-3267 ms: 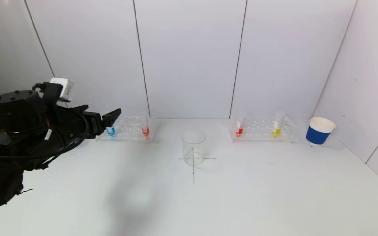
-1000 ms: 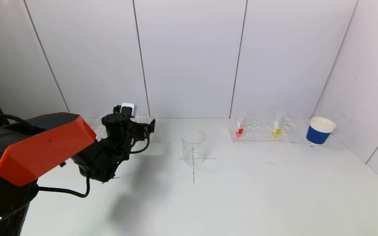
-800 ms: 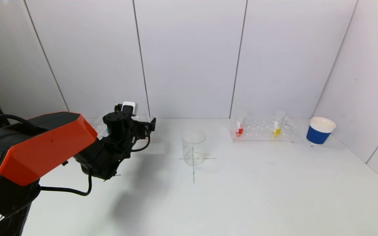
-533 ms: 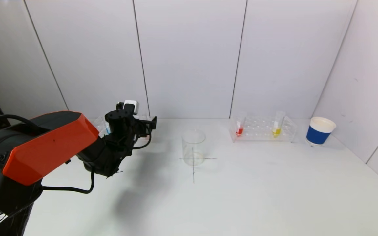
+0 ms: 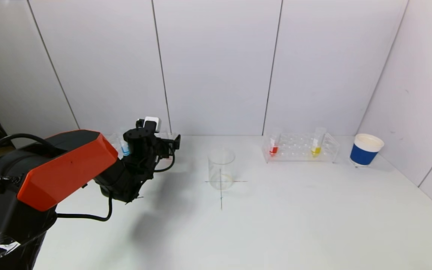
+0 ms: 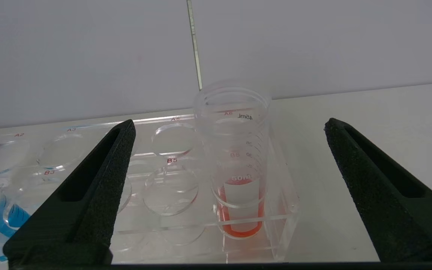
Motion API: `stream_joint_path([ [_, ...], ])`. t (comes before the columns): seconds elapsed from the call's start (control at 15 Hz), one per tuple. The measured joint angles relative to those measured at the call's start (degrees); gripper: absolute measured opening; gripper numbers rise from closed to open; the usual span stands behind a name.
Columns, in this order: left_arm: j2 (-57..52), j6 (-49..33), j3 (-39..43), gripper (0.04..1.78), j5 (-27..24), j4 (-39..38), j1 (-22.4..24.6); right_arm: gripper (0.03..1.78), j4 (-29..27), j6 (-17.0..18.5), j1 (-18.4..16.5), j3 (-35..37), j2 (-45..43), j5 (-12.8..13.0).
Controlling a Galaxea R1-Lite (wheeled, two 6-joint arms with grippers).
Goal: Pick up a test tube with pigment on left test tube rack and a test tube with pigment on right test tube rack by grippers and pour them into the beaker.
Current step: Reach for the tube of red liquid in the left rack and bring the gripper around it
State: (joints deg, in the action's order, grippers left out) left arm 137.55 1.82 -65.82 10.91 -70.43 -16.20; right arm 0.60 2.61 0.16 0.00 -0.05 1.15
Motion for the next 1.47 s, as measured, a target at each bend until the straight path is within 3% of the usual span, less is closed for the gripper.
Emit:
stream_joint_path([
  [0.4,4.4,4.6,-2.3,1.76,3.4,-7.0,-0.6,1.76,0.0,0.0,0.0,0.0,0.0,0.0],
  [1.47,5.8,4.7,-3.3,1.76,3.5,-7.0,-0.9,1.76,0.0,0.0,0.0,0.0,0.0,0.0],
])
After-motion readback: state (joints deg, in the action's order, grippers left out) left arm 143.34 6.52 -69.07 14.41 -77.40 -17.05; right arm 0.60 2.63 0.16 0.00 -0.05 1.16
